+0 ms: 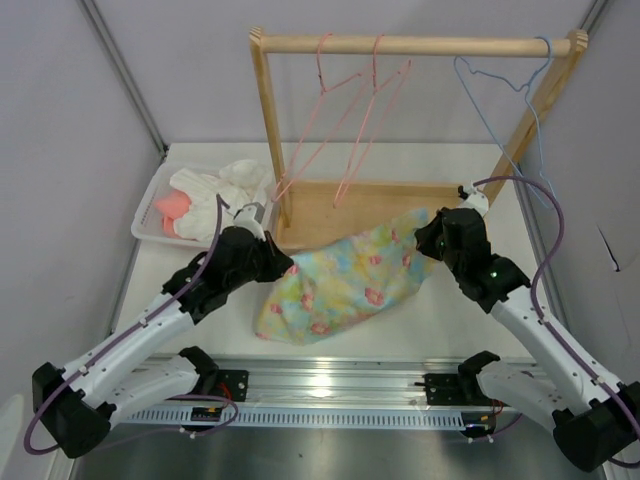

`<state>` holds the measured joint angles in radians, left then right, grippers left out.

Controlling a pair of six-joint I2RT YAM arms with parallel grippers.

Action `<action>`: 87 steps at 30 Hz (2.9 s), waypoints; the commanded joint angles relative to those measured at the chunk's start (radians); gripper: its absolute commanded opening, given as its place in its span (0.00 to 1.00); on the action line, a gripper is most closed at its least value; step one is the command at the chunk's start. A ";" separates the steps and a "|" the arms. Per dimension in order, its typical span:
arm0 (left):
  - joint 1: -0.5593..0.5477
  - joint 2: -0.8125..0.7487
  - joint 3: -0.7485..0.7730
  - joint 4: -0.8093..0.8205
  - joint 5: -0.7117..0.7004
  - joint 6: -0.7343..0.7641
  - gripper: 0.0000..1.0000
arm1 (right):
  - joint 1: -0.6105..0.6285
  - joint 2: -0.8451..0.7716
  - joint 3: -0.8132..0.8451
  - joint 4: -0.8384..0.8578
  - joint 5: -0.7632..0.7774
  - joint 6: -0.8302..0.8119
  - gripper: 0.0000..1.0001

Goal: Place the skirt on the hanger

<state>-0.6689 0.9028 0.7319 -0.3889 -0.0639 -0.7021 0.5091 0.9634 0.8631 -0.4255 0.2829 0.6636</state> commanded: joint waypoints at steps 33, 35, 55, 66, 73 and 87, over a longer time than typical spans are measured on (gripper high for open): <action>0.183 0.418 0.234 0.421 0.088 0.133 0.00 | -0.359 0.151 0.161 0.195 -0.235 -0.055 0.00; 0.167 0.400 0.114 0.439 0.076 0.119 0.00 | -0.345 0.054 0.047 0.191 -0.237 -0.015 0.00; 0.111 0.024 -0.132 0.205 -0.048 0.078 0.56 | -0.213 -0.204 -0.311 -0.049 -0.120 0.093 0.66; 0.109 -0.157 0.010 0.174 0.015 0.113 0.60 | -0.251 -0.098 -0.038 -0.065 -0.130 0.001 0.66; 0.059 -0.042 0.296 0.147 0.042 0.153 0.61 | -0.258 -0.097 0.072 -0.084 -0.116 -0.022 0.64; -0.079 0.396 0.989 0.139 -0.232 0.273 0.73 | -0.254 -0.097 0.192 -0.076 -0.162 -0.068 0.63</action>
<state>-0.7155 1.2064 1.5589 -0.2623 -0.2161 -0.4938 0.2531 0.8677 1.0050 -0.5152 0.1333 0.6155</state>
